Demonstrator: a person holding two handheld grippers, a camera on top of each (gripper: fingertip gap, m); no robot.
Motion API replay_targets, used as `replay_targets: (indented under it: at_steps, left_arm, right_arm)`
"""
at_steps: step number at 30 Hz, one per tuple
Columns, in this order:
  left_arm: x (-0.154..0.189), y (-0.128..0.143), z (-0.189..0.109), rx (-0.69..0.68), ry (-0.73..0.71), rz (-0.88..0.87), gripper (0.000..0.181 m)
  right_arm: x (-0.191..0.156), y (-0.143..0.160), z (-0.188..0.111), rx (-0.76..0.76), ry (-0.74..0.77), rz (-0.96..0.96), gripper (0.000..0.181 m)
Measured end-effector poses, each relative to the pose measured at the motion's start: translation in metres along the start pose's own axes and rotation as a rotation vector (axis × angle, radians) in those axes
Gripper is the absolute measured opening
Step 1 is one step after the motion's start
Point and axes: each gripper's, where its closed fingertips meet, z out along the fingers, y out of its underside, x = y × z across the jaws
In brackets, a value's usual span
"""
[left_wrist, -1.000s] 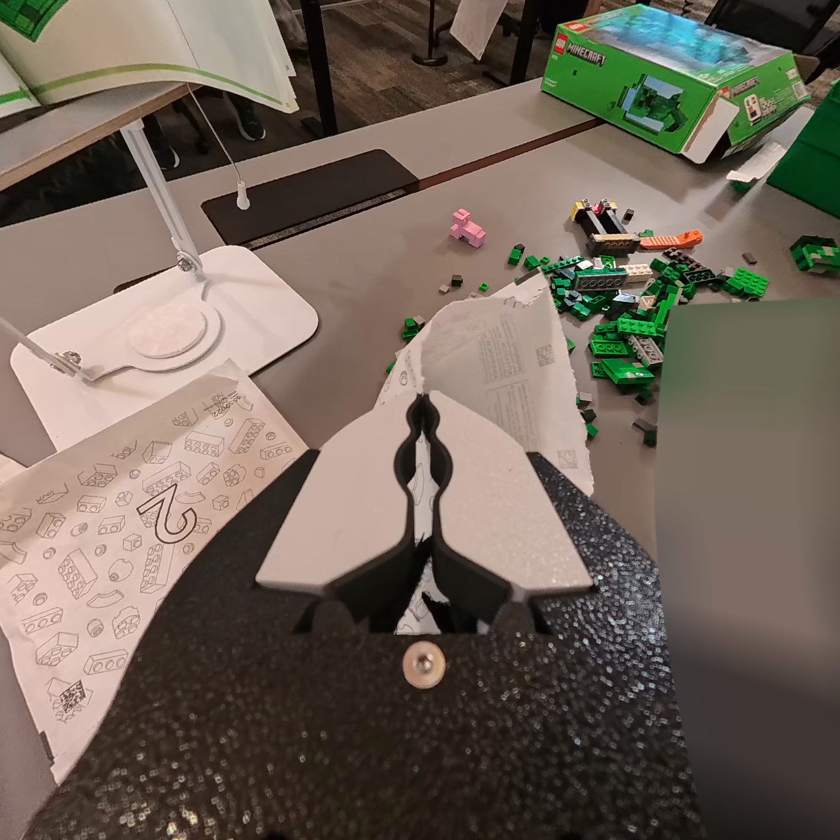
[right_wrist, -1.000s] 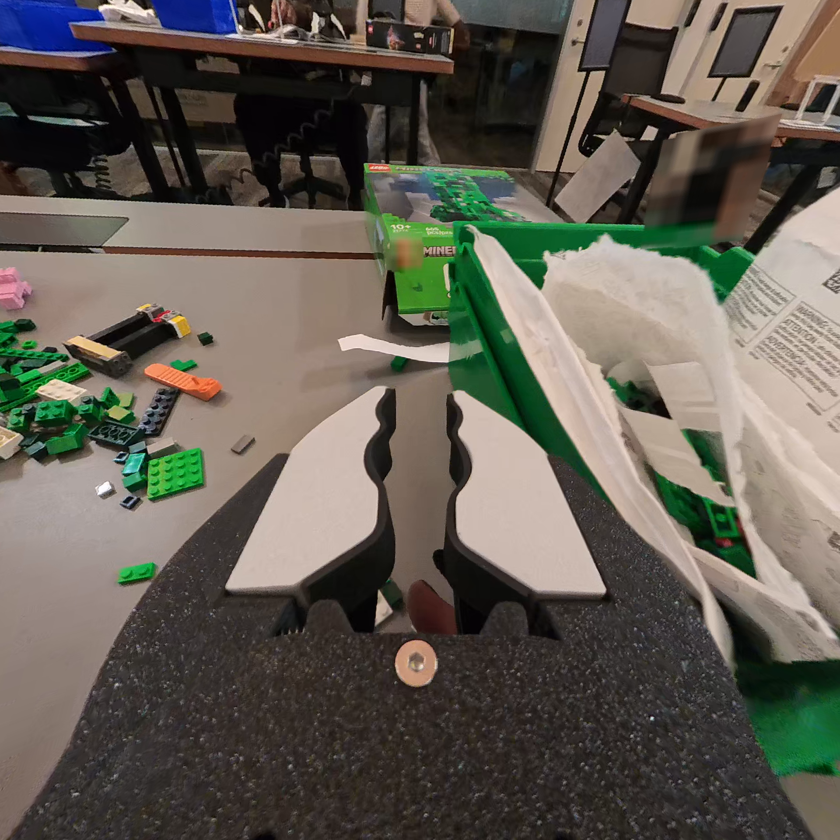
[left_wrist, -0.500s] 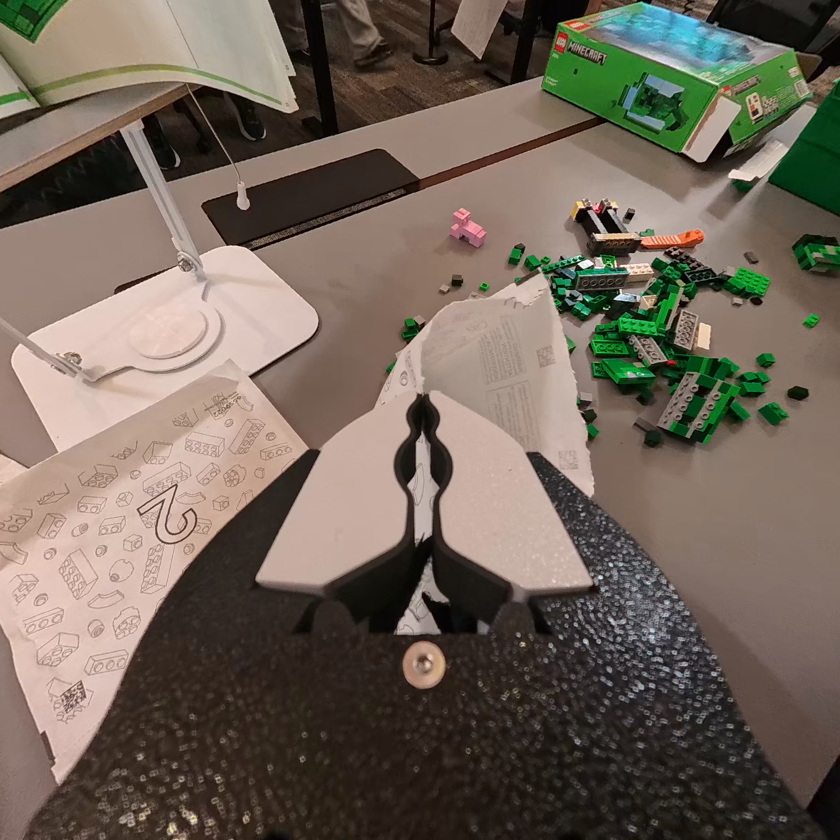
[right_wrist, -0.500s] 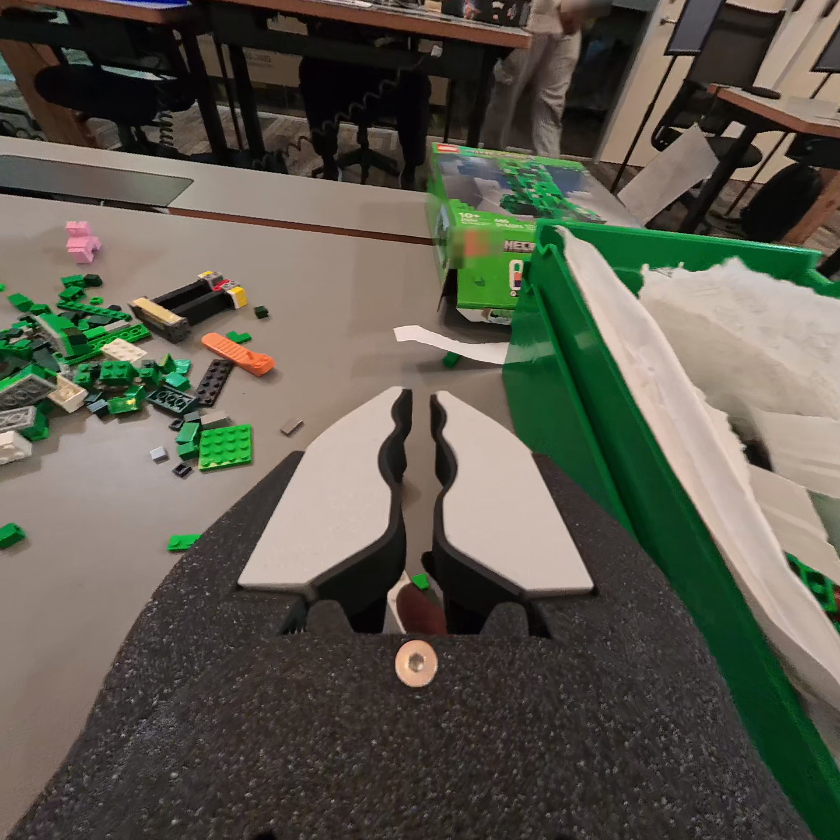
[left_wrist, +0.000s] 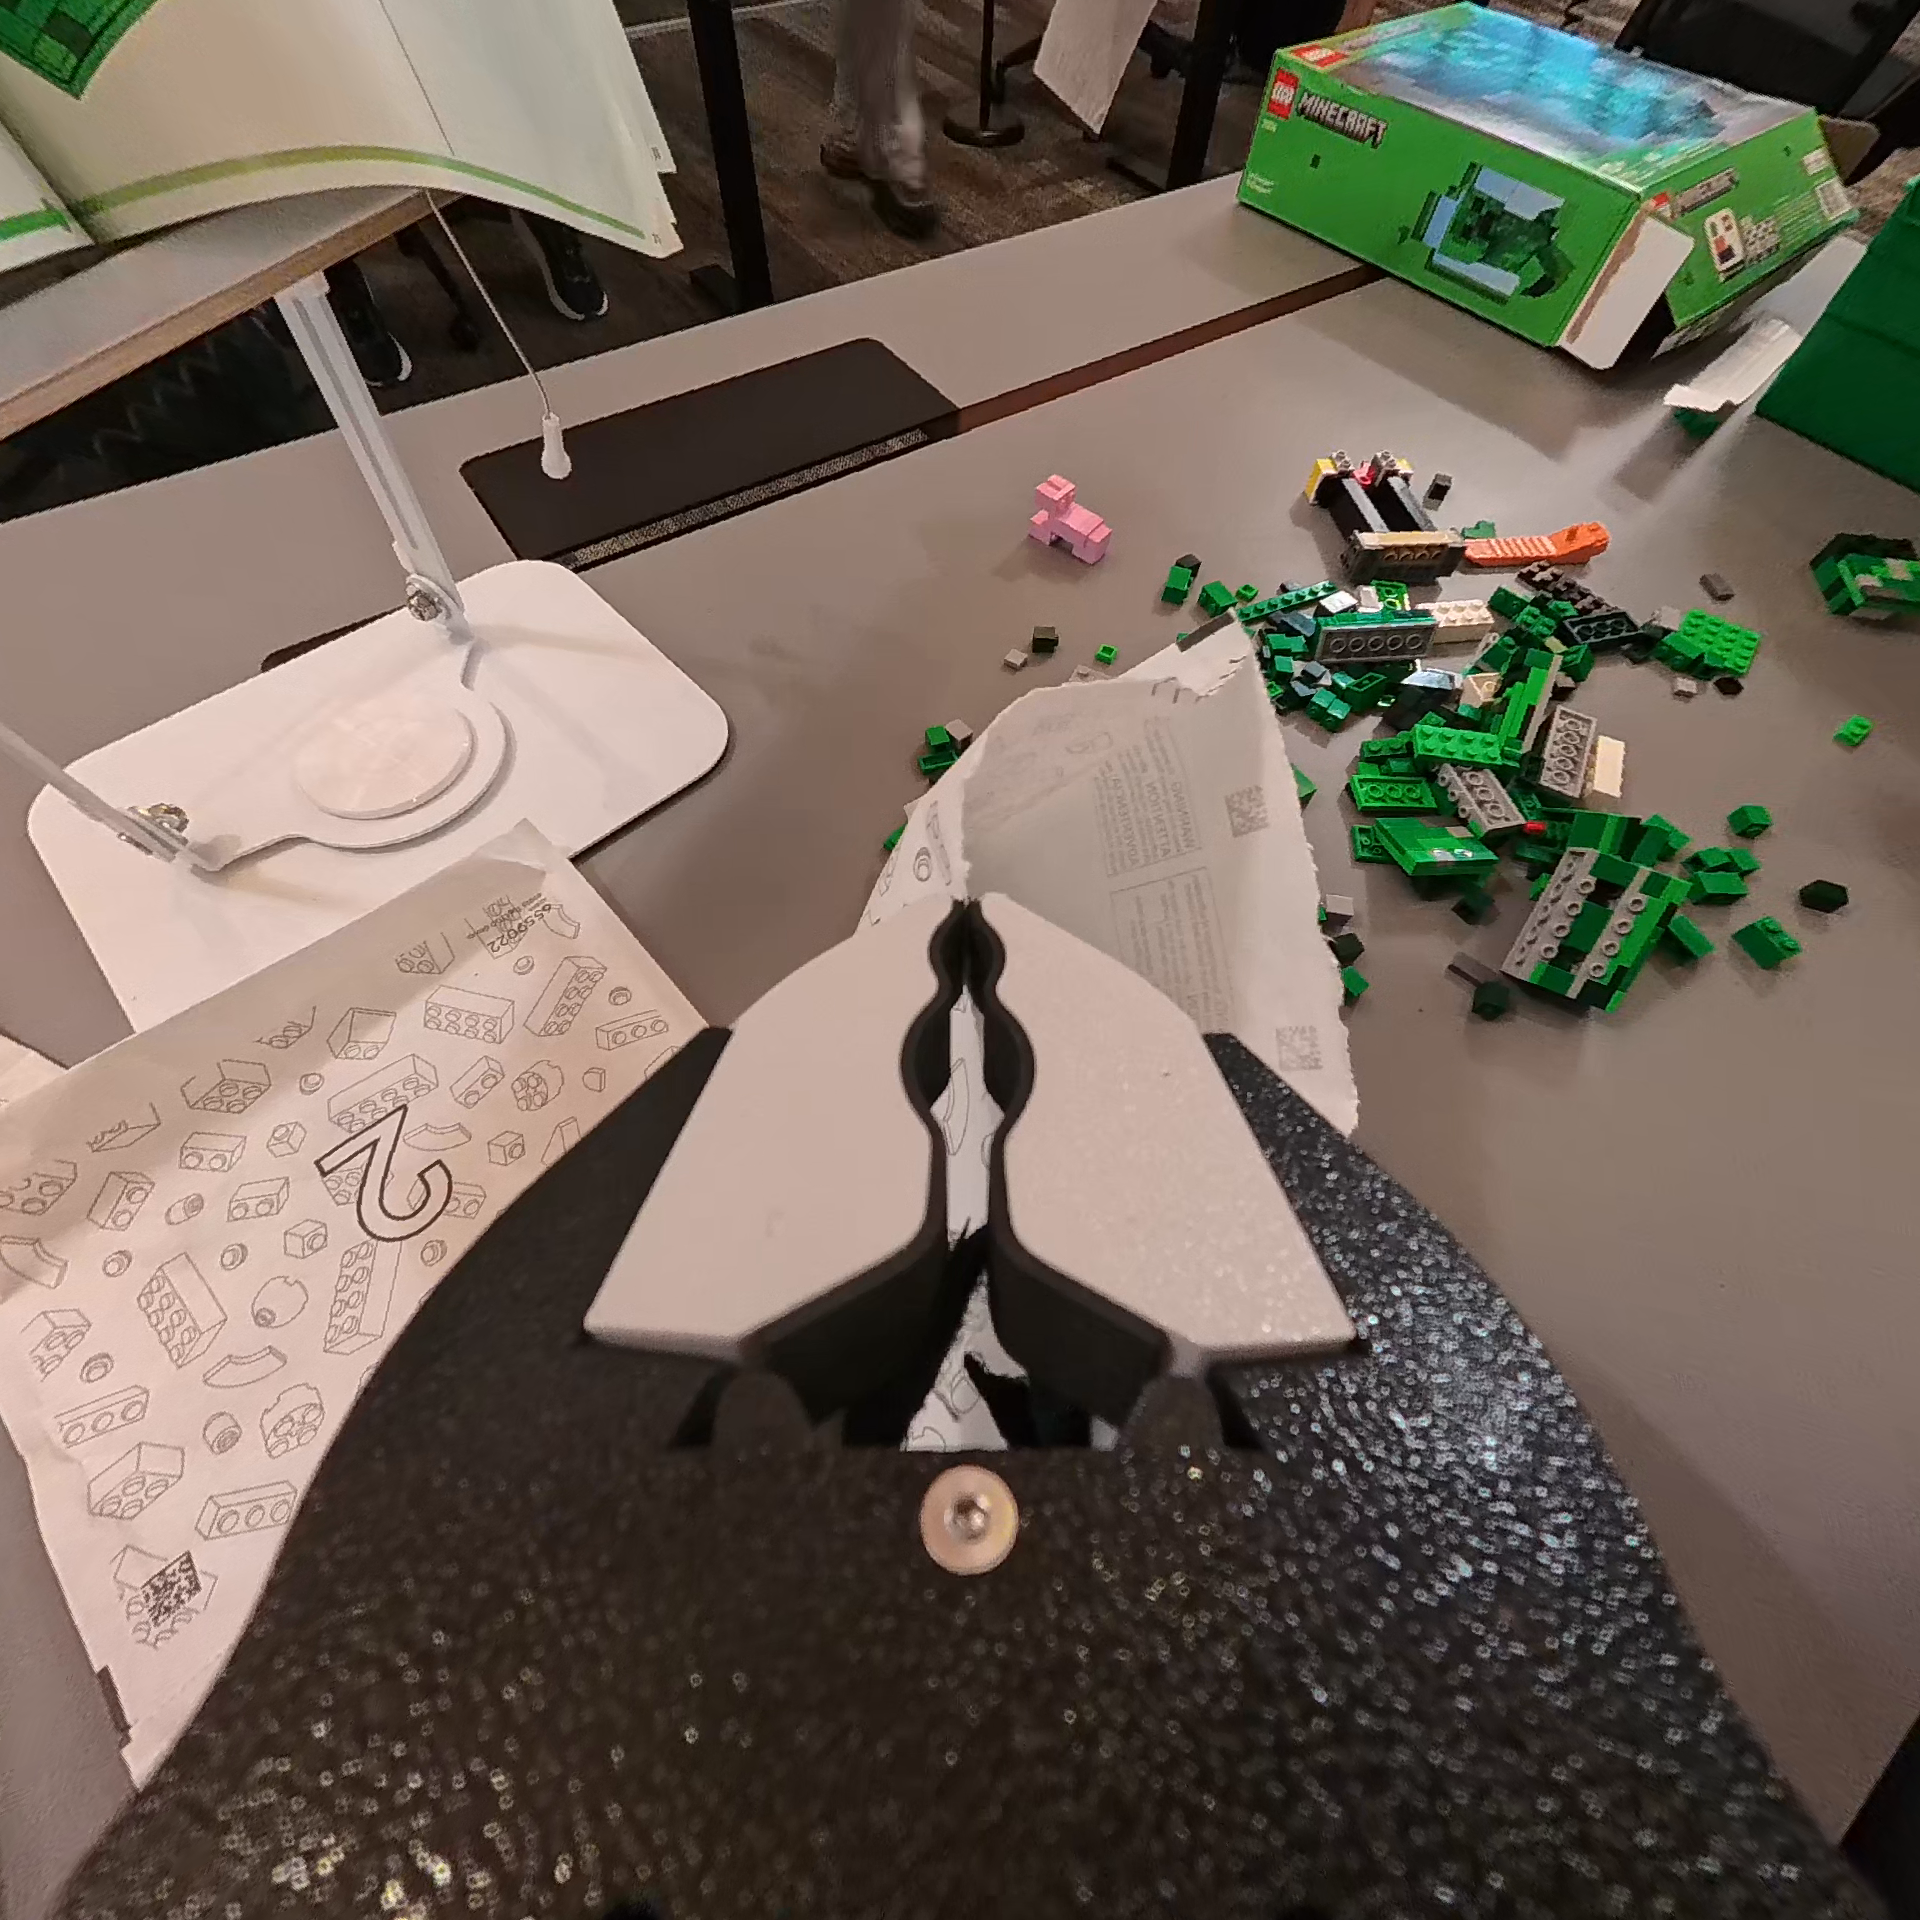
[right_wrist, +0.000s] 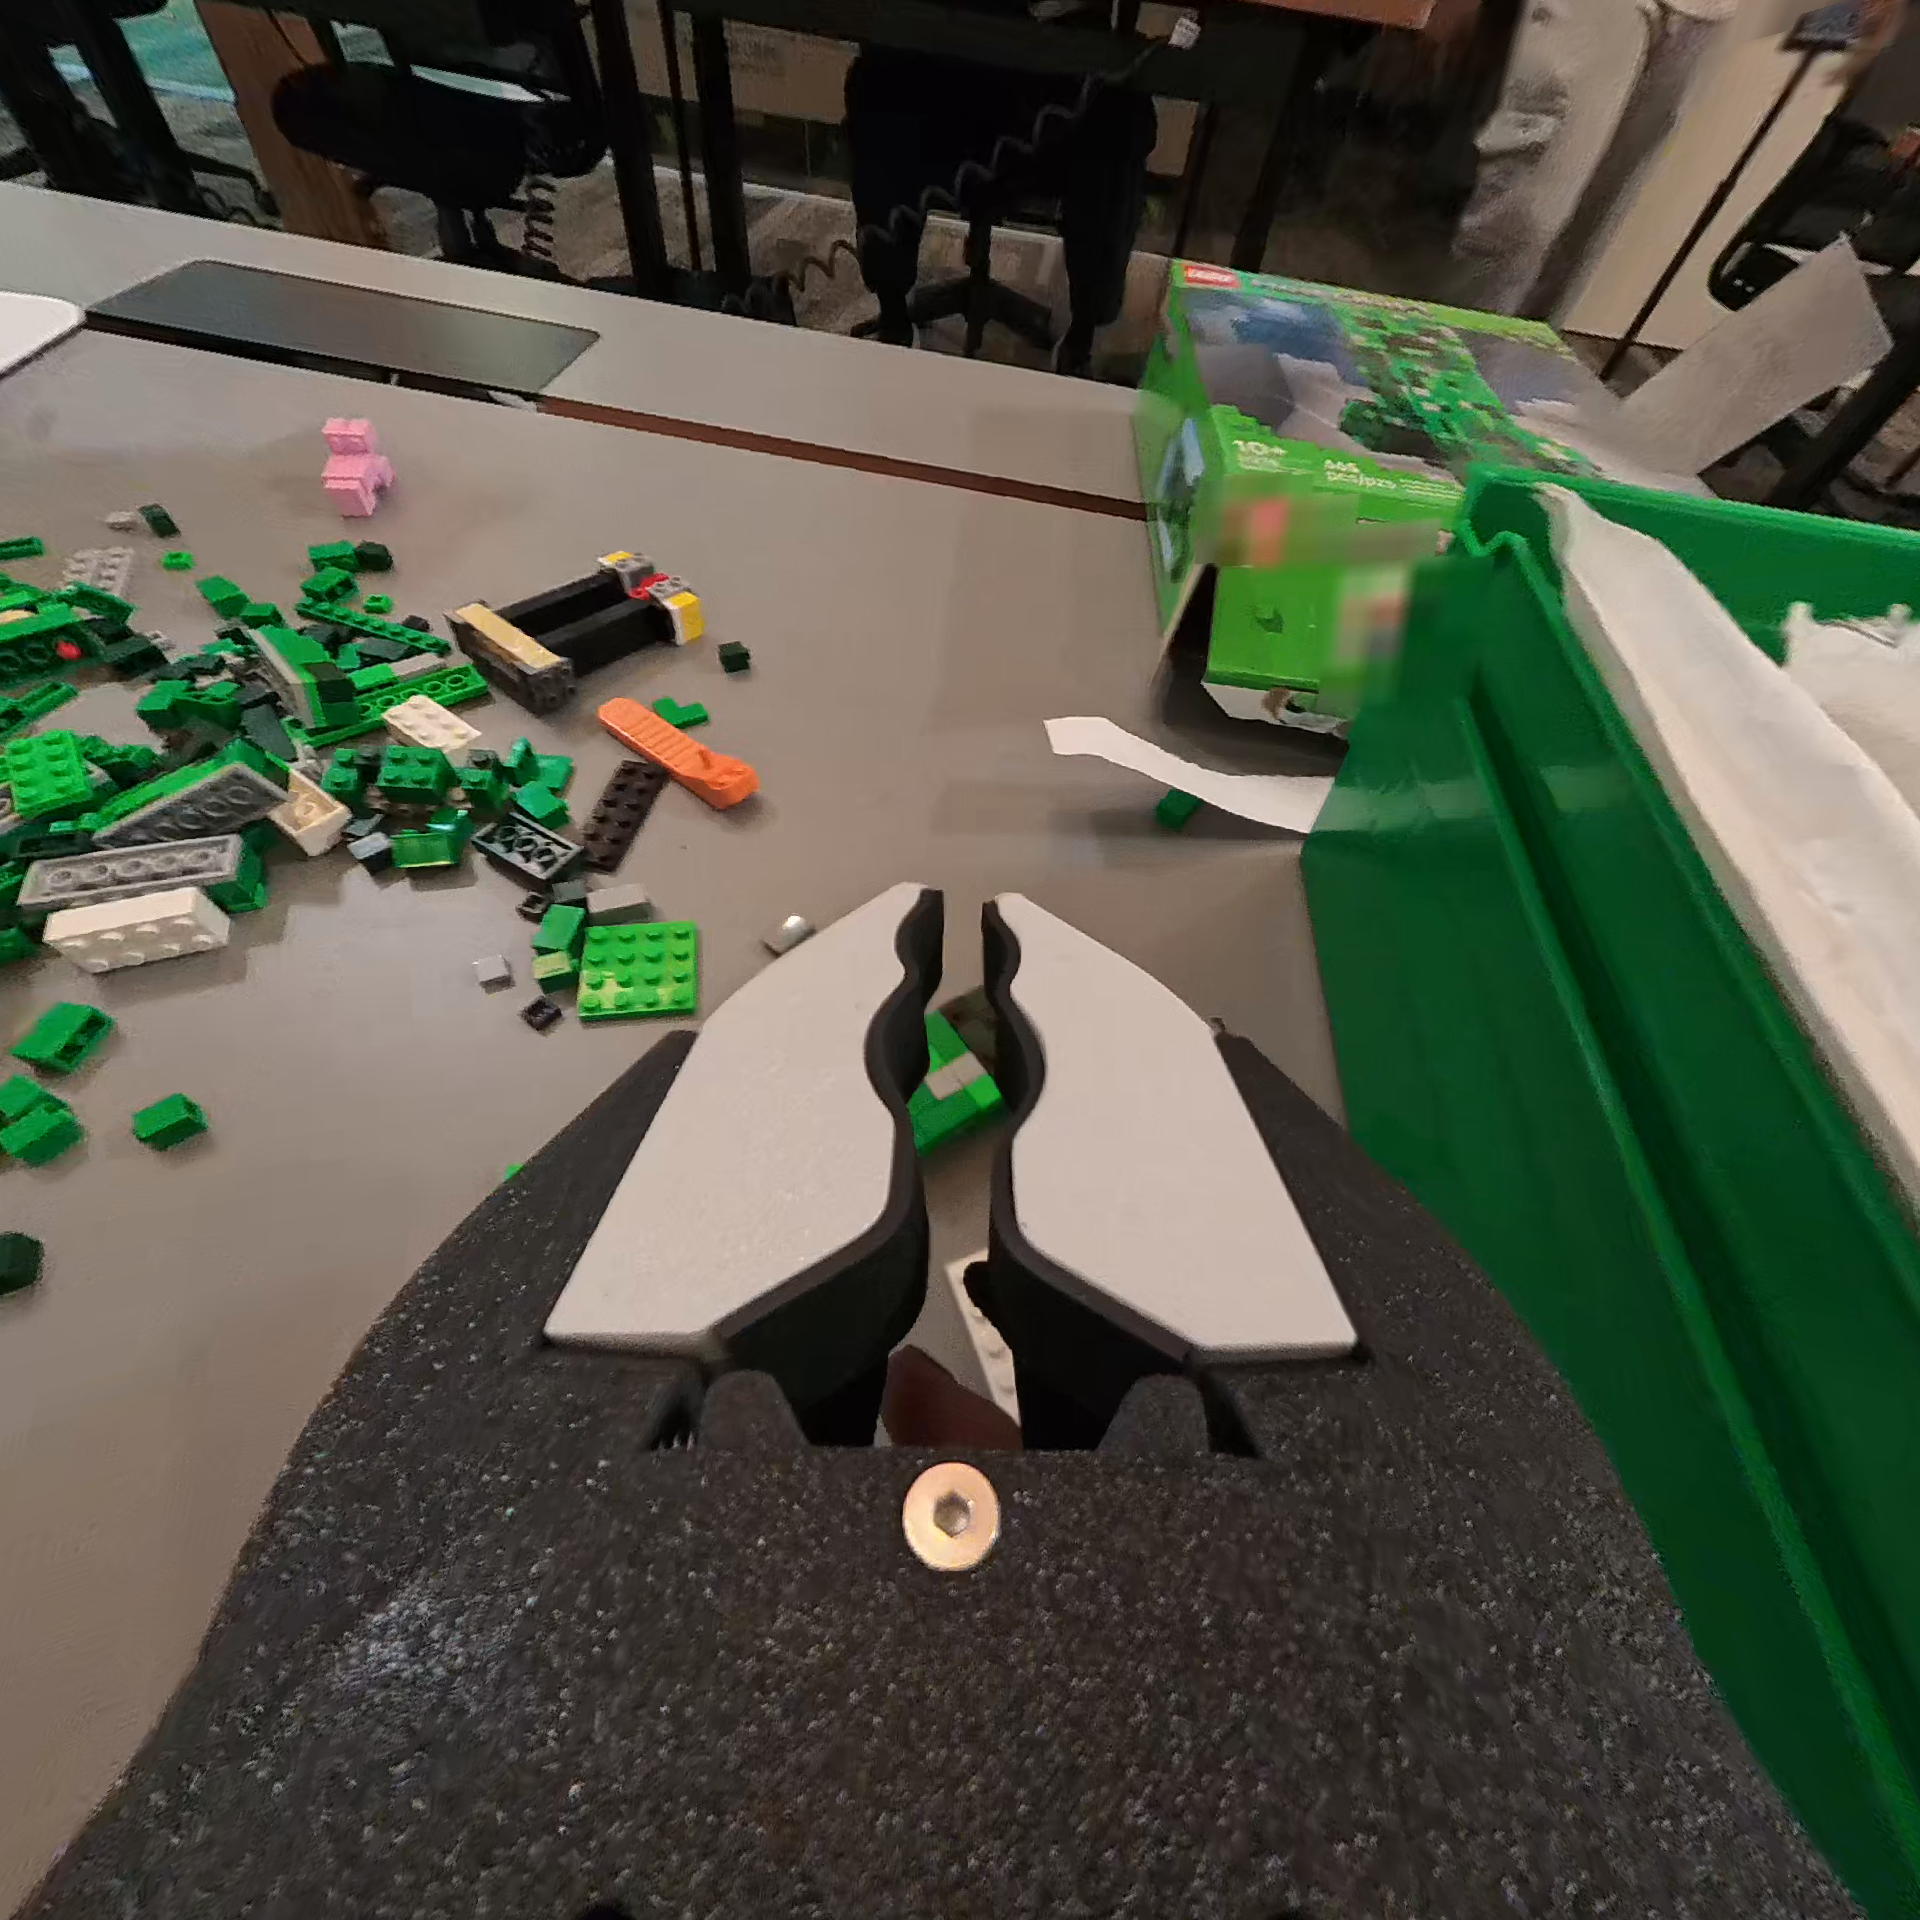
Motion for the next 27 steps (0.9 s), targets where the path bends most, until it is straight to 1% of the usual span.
replay_targets:
  at_steps: [3, 6, 8, 10, 14, 18, 20, 22, 27]
  left_arm:
    - [0.0, 0.0, 0.0, 0.001, -0.002, 0.0, 0.0]
    - [0.001, -0.001, 0.0, 0.001, -0.003, 0.003, 0.0]
    - [0.002, -0.001, 0.001, 0.0, 0.0, 0.007, 0.0]
    - [0.002, -0.001, 0.001, 0.0, 0.001, 0.009, 0.0]
    - [0.001, -0.001, 0.001, 0.005, 0.002, 0.005, 0.0]
    - [0.0, -0.001, 0.002, 0.01, 0.003, 0.0, 0.0]
    - [0.0, -0.002, 0.003, 0.012, 0.007, -0.001, 0.0]
    - [0.0, -0.001, 0.003, 0.014, 0.011, -0.004, 0.0]
    - [-0.005, 0.0, -0.001, 0.014, 0.001, -0.013, 0.0]
  right_arm:
    - [-0.027, -0.009, 0.006, 0.047, -0.119, -0.004, 0.009]
    - [-0.073, -0.026, 0.02, 0.102, -0.299, -0.016, 0.011]
    - [-0.107, -0.039, 0.036, 0.123, -0.395, -0.046, 0.011]
    - [-0.144, -0.051, 0.054, 0.125, -0.493, -0.11, 0.011]
    - [-0.217, -0.074, 0.088, 0.134, -0.654, -0.304, 0.011]
    - [-0.279, -0.088, 0.112, 0.162, -0.814, -0.459, 0.012]
    - [-0.304, -0.089, 0.121, 0.142, -0.916, -0.514, 0.018]
    - [-0.322, -0.086, 0.132, 0.087, -1.009, -0.568, 0.021]
    - [-0.346, -0.063, 0.167, -0.111, -1.142, -0.77, 0.029]
